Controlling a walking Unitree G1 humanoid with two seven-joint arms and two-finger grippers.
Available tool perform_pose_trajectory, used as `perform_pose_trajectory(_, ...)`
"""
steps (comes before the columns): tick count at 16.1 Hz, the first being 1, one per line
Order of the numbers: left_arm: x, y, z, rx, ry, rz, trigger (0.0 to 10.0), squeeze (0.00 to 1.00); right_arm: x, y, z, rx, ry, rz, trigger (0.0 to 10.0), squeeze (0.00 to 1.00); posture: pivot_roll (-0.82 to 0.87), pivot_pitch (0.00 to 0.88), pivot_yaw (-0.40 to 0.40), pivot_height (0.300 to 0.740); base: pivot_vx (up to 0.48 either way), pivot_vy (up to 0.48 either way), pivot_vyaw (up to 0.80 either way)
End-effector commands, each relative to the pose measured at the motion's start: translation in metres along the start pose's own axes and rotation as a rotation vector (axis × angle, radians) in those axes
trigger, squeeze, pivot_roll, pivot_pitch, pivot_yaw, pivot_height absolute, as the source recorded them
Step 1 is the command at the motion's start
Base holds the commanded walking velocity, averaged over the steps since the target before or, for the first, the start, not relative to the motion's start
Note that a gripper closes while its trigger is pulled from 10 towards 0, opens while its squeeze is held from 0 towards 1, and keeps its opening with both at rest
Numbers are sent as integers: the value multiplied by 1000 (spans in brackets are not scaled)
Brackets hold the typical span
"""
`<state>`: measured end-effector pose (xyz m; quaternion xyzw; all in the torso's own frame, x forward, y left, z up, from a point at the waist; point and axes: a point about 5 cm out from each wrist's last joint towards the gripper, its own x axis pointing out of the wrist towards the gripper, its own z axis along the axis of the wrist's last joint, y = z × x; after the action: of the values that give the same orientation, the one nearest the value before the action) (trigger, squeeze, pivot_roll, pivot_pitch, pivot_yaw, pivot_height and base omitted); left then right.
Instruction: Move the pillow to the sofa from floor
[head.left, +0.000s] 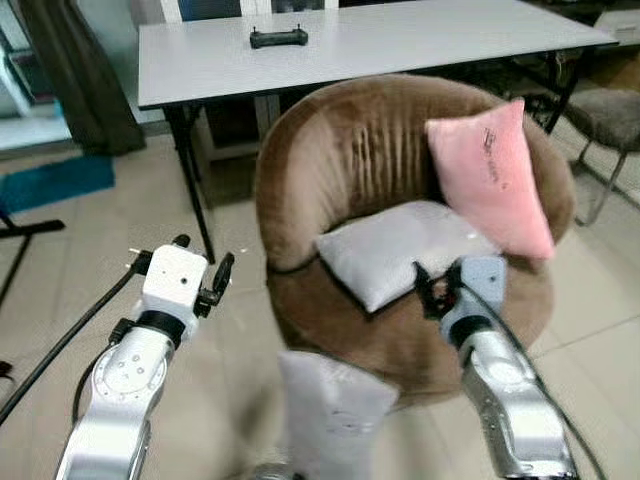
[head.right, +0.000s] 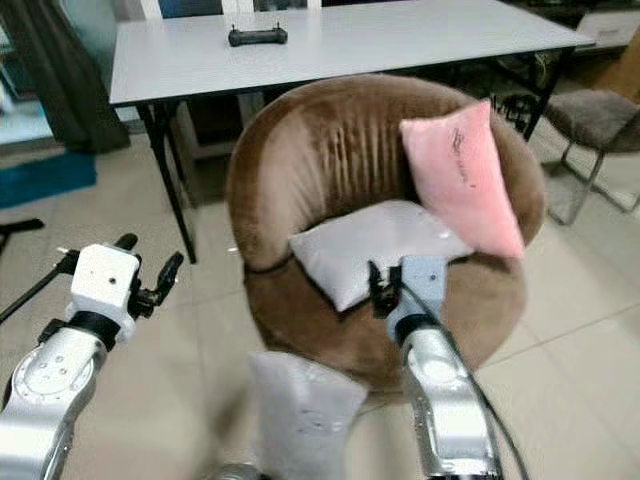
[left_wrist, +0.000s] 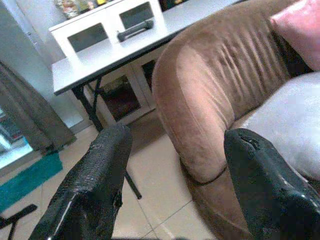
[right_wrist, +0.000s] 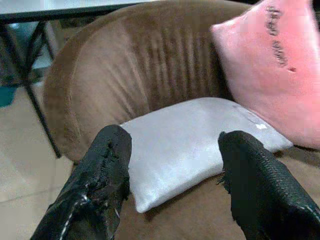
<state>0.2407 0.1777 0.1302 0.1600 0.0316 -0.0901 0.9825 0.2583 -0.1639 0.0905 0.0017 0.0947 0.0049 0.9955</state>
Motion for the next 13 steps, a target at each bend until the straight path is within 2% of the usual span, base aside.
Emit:
perform_pose_trajectory(1, 1, 0, 2, 6, -1, -12, 10000, 0, -2, -5, 1, 1, -3, -28, 10000, 0, 159, 0, 54, 740, 0, 405, -800)
perform_pose_trajectory(5, 6, -2, 0, -15, -4, -4, 10000, 0, -7, -14, 13, -17, -25, -65, 10000, 0, 114, 0, 34, 740, 0, 410, -800)
perform_pose_trajectory(9, 10, -5, -1, -28, -11, -8, 10000, 0, -14, -20, 12, -24, -16, -84, 10000, 0, 82, 0, 33, 740, 0, 407, -800)
perform_pose_trajectory(13, 13, -7, -2, -36, -19, -5, 10000, 0, -17, -18, 6, 3, 26, -88, 10000, 0, 83, 0, 16, 740, 0, 409, 0)
